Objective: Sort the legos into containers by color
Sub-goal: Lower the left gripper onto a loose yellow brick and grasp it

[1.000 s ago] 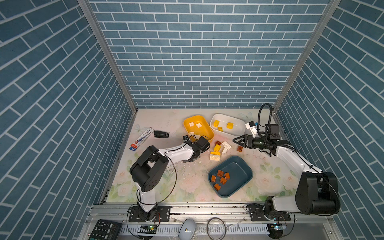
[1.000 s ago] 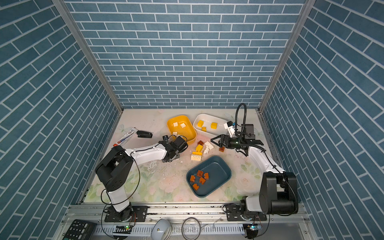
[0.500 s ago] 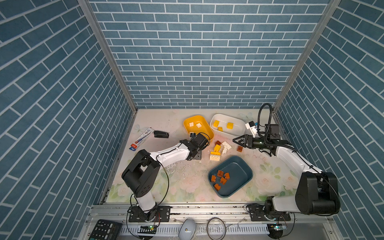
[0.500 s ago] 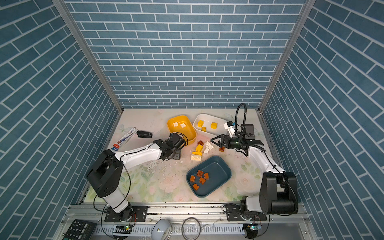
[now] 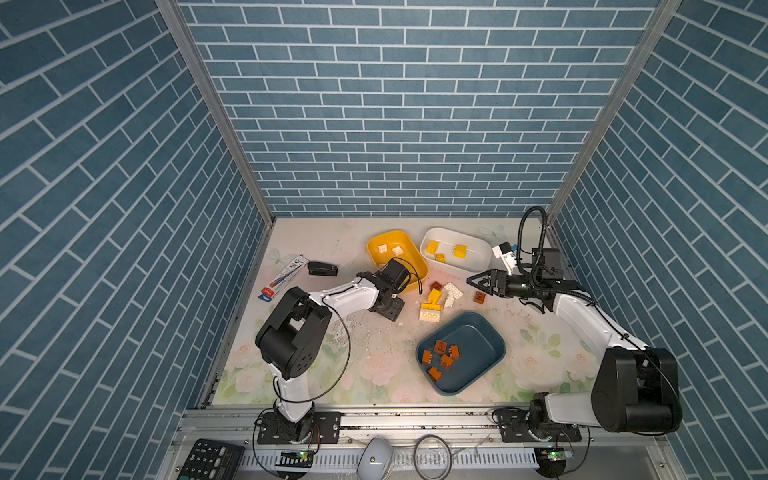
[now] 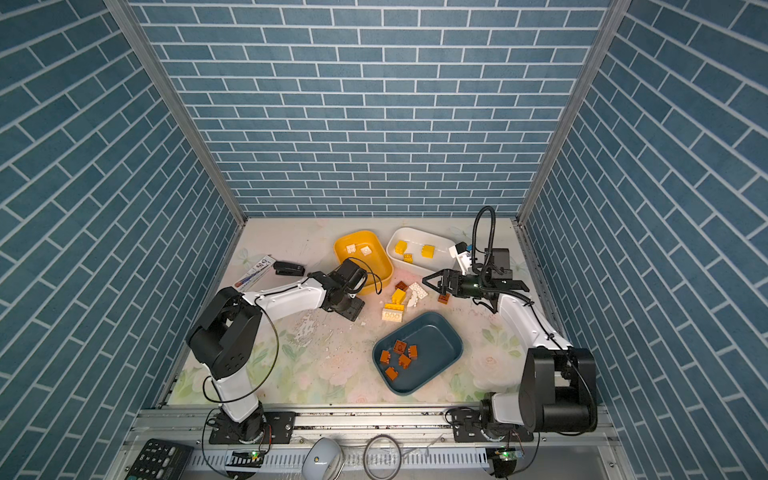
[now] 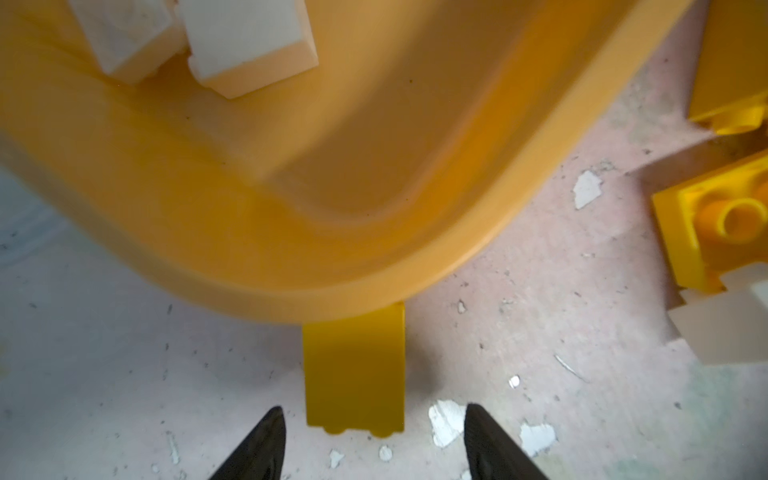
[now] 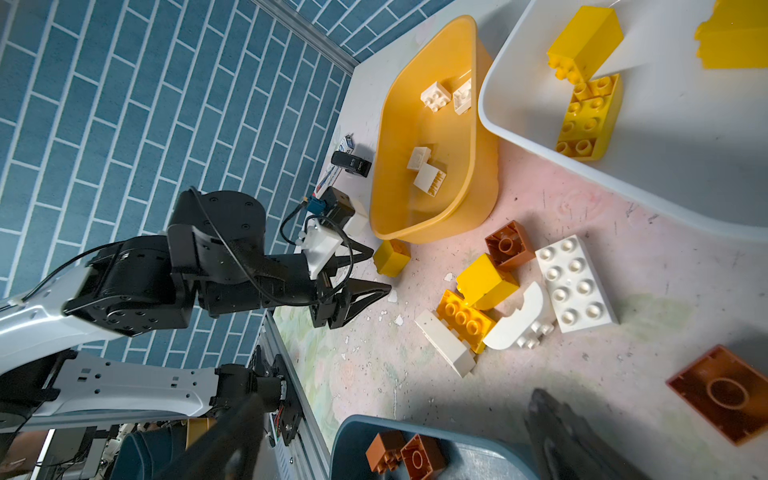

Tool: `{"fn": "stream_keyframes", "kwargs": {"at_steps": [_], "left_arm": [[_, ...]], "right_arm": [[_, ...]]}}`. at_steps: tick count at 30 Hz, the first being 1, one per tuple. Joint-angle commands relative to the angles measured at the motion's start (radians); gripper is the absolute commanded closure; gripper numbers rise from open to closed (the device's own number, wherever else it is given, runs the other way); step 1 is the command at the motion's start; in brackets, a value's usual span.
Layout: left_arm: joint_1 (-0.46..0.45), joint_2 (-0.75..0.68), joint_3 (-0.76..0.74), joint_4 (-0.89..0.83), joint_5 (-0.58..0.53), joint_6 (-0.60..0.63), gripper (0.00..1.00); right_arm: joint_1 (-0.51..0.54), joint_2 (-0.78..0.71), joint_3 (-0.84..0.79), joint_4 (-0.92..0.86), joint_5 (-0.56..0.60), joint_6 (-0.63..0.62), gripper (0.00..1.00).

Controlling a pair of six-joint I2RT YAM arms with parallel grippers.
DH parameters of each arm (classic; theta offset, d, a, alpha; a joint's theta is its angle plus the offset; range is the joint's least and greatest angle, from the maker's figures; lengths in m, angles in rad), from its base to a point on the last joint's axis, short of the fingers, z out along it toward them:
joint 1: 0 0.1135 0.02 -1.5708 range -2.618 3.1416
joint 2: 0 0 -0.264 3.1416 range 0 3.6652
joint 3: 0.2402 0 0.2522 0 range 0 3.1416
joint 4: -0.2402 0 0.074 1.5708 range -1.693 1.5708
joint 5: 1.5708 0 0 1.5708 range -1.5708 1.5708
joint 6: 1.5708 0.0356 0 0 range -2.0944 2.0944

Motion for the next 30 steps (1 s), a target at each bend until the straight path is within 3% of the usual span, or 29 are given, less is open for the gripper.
{"fn": "stream_keyframes", "kwargs": {"at_steps": [1,11,19,30], "left_arm": [[0.015,0.029,0.03,0.026,0.039,0.03,0.32],[0.023,0.089,0.054,0.056,0.035,-0.015,0.46],[0.023,0.064,0.022,0.069,0.017,-0.021,0.71],[-0.022,-0.116,-0.064,-0.056,0.112,-0.078,0.72]], "right_arm": [[-0.007,-0.03,-0.005,-0.025,-0.015,-0.039,0.02],[-0.008,-0.035,-0.009,-0.029,-0.011,-0.039,0.02],[-0.01,-0.021,0.003,-0.036,-0.018,-0.045,0.01],[-0.012,-0.021,-0.004,-0.026,-0.026,-0.052,0.02]]}}
